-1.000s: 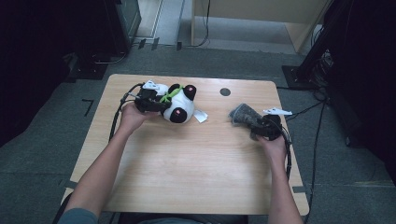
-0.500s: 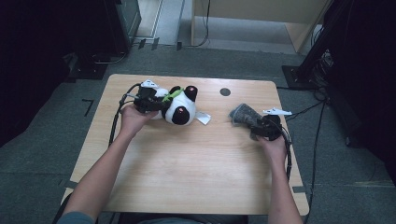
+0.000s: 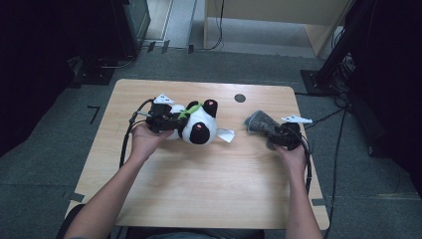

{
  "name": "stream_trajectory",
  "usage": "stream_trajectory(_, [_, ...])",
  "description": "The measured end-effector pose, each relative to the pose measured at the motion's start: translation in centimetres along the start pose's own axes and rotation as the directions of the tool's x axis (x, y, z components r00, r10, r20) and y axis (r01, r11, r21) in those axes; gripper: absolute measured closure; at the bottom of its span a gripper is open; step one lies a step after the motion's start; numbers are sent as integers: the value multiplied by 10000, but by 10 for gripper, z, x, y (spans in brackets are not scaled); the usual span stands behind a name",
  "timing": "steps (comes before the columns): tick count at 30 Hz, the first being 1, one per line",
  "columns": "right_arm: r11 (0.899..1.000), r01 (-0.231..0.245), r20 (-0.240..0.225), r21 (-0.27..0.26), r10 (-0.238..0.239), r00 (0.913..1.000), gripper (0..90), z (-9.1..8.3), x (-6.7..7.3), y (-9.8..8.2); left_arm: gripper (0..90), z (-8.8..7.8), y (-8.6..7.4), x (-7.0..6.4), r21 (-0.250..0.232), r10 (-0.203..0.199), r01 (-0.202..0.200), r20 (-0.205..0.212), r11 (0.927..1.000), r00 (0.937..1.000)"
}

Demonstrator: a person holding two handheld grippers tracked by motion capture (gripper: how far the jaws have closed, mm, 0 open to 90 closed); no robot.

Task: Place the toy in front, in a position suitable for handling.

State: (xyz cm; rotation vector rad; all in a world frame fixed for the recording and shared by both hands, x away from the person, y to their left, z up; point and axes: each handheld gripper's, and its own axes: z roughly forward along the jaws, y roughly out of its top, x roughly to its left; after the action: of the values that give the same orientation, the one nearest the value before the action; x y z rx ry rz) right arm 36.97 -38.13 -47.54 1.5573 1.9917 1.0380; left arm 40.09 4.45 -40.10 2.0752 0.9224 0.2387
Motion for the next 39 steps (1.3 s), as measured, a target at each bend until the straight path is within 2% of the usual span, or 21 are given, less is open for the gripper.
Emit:
stream_trajectory(2, [10000, 27, 41, -2, -27, 10000, 466, 0, 0, 0, 654, -1, -1, -4, 15, 6, -6, -8, 10000, 10000])
stream_trajectory(5, [9999, 169, 140, -3, -169, 9998, 468, 2, 1, 0, 653, 2, -7, -19, 175, -14, 12, 136, 9998, 9999])
stream_trajectory(6, [9999, 169, 140, -3, -169, 9998, 468, 2, 1, 0, 653, 2, -7, -19, 175, -14, 12, 136, 9998, 9999])
stream_trajectory(7, [9996, 267, 176, -35, -267, 9995, 470, 3, 2, 1, 652, 5, -9, -25, 203, -46, 39, 323, 9998, 9995])
stream_trajectory(8, [9996, 267, 176, -35, -267, 9995, 470, 3, 2, 1, 653, 5, -9, -25, 203, -46, 39, 323, 9998, 9995])
stream_trajectory(10, [9994, 333, 226, -35, -332, 9992, 471, 6, 3, 1, 652, 6, -10, -34, 167, -18, 10, 472, 9999, 9989])
stream_trajectory(16, [9985, 548, 338, 80, -550, 9979, 476, 13, 6, 3, 652, 9, -13, -46, 112, -144, 137, 609, 9998, 9980])
stream_trajectory(19, [9973, 695, 410, 248, -704, 9967, 490, 20, 8, 4, 646, 11, -16, -54, 87, -82, 77, 662, 9999, 9978])
stream_trajectory(24, [9962, 747, 487, 446, -769, 9958, 494, 28, 8, 4, 638, 17, -19, -57, 149, -138, 128, 687, 9998, 9975])
stream_trajectory(28, [9945, 789, 512, 682, -825, 9953, 542, 36, 6, -1, 629, 24, -23, -57, 161, -135, 123, 772, 9998, 9969])
stream_trajectory(34, [9933, 970, 544, 630, -1004, 9935, 552, 42, 4, -5, 608, 24, -23, -56, 145, -78, 66, 783, 9999, 9969])
stream_trajectory(39, [9913, 1166, 713, 611, -1208, 9901, 606, 45, 3, -7, 576, 24, -24, -57, 168, 20, -34, 814, 9999, 9967])
